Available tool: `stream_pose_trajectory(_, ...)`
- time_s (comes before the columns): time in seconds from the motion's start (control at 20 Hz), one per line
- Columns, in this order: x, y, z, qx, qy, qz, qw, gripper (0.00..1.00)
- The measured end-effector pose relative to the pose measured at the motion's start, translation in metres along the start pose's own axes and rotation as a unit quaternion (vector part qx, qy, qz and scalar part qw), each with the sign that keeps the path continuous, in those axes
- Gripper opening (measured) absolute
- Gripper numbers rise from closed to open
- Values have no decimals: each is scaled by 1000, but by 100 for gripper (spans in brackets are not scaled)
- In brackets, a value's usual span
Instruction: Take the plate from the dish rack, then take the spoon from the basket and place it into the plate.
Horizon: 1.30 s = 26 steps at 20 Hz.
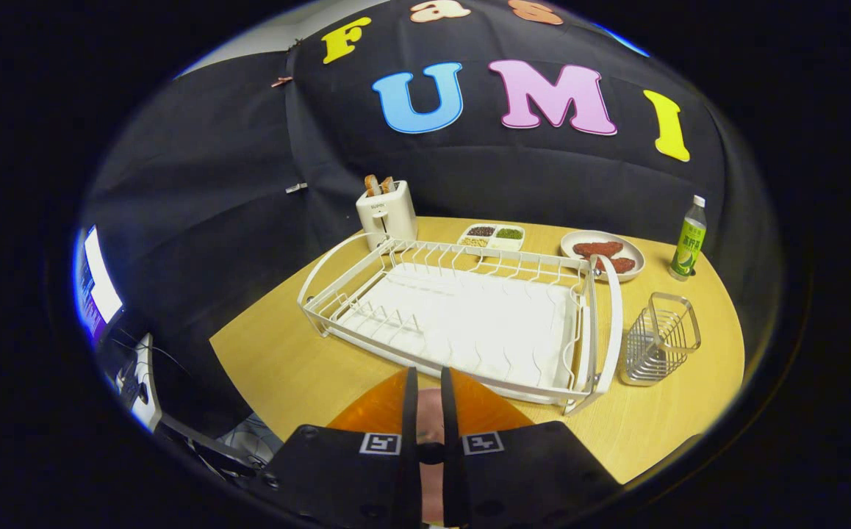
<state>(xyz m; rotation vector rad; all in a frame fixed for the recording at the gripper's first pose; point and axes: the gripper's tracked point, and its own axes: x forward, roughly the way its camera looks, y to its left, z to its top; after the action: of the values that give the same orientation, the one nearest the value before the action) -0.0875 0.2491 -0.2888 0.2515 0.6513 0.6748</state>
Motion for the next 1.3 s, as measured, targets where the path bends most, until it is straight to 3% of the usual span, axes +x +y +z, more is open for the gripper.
stream_pose_trajectory(0.25,-1,-8,-22,-6,15,11,1000,18)
stream_pose_trajectory(0.5,13,-20,-52,-41,48,-7,998,21)
stream_pose_trajectory(0.65,18,-23,-62,-48,62,-10,997,18)
stream_pose_trajectory(0.85,14,-27,-46,-48,45,-19,998,31)
stream_pose_trajectory(0.95,7,-27,-35,-46,34,-21,998,45)
stream_pose_trajectory(1.2,-13,-35,16,-38,-9,-40,998,93)
stream_pose_trajectory(1.3,-27,-39,42,-39,-32,-52,997,99)
